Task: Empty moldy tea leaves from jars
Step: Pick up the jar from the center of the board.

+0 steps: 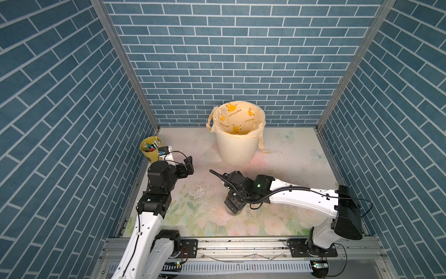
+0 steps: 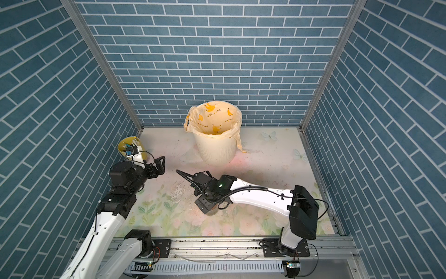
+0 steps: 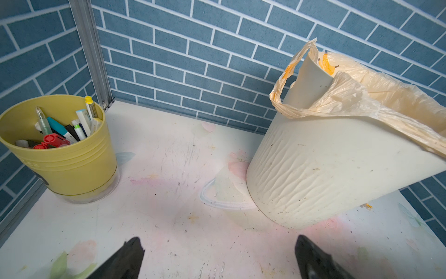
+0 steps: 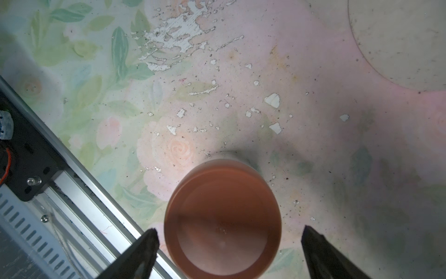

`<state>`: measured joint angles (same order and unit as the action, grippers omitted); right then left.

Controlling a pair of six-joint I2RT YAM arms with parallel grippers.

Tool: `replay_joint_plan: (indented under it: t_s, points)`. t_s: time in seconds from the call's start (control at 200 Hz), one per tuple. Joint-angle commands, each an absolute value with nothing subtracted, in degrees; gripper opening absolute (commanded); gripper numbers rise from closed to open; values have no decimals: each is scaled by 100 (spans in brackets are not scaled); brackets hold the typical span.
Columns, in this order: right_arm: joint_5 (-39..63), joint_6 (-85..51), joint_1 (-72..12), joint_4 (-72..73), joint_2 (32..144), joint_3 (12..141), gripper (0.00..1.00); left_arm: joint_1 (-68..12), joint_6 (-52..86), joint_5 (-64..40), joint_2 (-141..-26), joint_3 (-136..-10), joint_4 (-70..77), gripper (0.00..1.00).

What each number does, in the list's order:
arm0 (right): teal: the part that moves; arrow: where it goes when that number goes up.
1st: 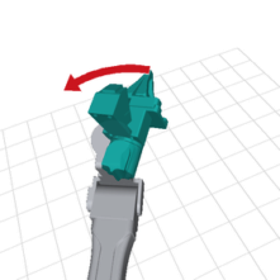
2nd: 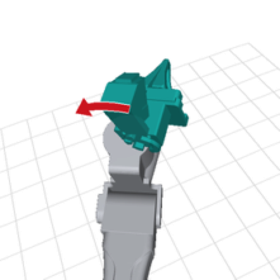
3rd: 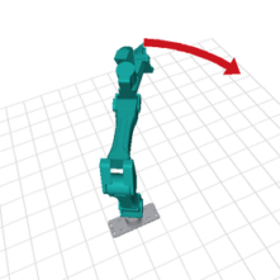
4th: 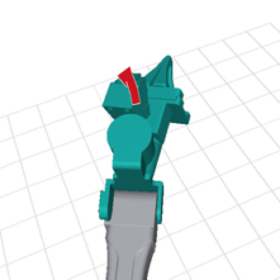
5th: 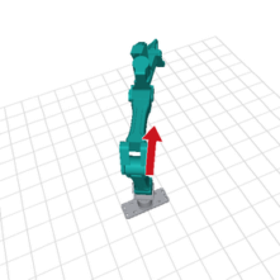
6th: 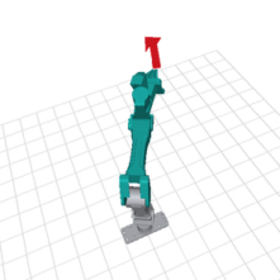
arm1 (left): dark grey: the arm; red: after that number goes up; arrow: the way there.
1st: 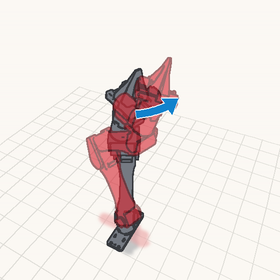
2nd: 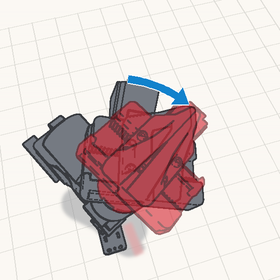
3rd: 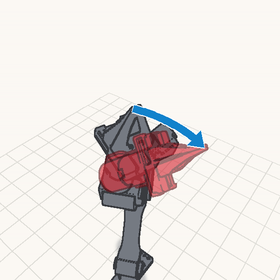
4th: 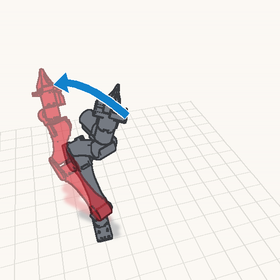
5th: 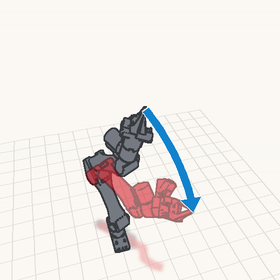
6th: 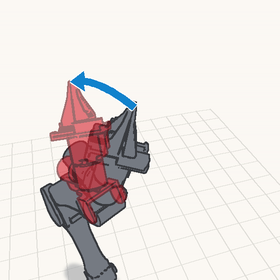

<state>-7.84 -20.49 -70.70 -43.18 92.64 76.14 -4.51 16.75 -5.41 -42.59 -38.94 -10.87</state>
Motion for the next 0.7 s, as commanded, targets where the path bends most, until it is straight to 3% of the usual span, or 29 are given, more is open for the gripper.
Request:
replay_joint_plan:
  t_s: [0.0,0.33,0.695]
  points:
    - [-959,-1969,-7049,-4639,9115,7707,95,-431,1687,-519,-4212,-3832,-1101,99]
    - [-295,-1996,-7044,-4213,9288,7522,99,-431,1683,-521,-4190,-3833,-1099,99]
    - [-383,-2074,-7009,-4096,9498,7380,99,-431,1684,-510,-4167,-3830,-1116,99]
